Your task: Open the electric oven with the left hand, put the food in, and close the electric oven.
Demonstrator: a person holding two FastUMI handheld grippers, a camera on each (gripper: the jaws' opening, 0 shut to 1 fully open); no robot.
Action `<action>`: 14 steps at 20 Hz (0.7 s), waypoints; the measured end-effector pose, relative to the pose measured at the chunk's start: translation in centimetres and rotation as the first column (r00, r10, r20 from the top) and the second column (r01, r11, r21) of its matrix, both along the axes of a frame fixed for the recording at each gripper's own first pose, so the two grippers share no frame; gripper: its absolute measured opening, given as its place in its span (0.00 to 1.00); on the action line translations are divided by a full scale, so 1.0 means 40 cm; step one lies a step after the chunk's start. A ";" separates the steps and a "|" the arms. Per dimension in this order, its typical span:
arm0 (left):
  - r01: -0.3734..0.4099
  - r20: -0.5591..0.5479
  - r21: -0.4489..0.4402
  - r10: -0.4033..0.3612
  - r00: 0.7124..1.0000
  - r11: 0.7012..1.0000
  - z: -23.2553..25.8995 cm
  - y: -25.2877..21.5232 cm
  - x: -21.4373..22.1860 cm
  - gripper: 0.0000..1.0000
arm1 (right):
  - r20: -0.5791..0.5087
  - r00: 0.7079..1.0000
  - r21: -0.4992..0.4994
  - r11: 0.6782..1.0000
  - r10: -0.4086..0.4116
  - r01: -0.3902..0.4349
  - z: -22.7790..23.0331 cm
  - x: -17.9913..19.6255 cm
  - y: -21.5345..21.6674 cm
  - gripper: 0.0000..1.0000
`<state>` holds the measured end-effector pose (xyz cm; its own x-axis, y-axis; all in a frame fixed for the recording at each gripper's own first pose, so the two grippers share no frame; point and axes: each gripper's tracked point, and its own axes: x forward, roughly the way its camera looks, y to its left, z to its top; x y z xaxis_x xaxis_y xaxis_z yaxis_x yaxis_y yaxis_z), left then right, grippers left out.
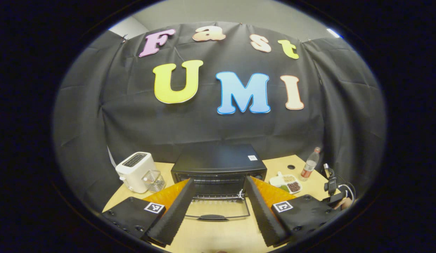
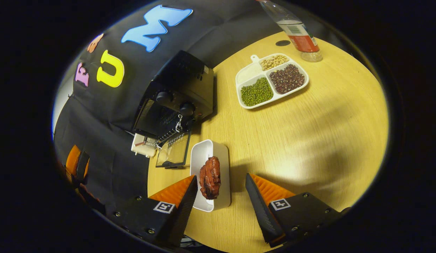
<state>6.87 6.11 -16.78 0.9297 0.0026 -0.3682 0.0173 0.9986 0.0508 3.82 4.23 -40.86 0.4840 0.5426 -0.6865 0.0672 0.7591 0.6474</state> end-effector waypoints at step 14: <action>-0.068 0.040 -0.004 0.068 0.997 0.998 0.060 -0.020 -0.036 0.96 | 0.003 0.999 0.231 0.972 -0.046 0.044 0.103 0.048 0.027 0.05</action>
